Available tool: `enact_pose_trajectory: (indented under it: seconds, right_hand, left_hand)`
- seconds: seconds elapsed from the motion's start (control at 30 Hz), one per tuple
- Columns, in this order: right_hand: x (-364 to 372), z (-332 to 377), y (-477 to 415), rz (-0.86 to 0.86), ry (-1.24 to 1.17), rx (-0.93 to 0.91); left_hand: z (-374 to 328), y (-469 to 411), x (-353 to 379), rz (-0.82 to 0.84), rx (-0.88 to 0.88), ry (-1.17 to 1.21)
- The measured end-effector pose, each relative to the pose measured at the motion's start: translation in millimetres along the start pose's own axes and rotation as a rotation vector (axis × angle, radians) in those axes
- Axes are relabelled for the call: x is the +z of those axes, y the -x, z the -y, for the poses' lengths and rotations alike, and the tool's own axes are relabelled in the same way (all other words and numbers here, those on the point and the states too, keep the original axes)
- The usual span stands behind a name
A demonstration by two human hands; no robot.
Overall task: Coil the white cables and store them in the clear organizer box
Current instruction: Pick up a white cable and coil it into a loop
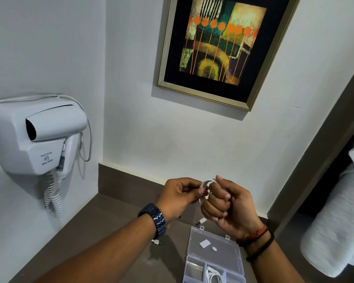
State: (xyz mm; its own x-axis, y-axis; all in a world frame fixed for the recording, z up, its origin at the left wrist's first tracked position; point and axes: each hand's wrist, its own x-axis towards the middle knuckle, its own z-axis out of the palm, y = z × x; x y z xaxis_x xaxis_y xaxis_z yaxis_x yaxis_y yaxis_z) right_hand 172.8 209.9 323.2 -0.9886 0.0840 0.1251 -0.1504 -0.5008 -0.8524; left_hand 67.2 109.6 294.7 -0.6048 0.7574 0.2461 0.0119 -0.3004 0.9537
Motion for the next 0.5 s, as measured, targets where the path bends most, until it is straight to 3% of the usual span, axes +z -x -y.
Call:
enact_pose_trajectory:
  seconds: [0.2, 0.5]
  right_hand:
    - [0, -2, 0, 0.057, -0.086, -0.001]
    - [2, -1, -1, 0.134, -0.124, 0.008]
  left_hand:
    - [-3, 6, 12, -0.061, 0.005, 0.073]
    - [-7, 9, 0, 0.101, -0.118, 0.159]
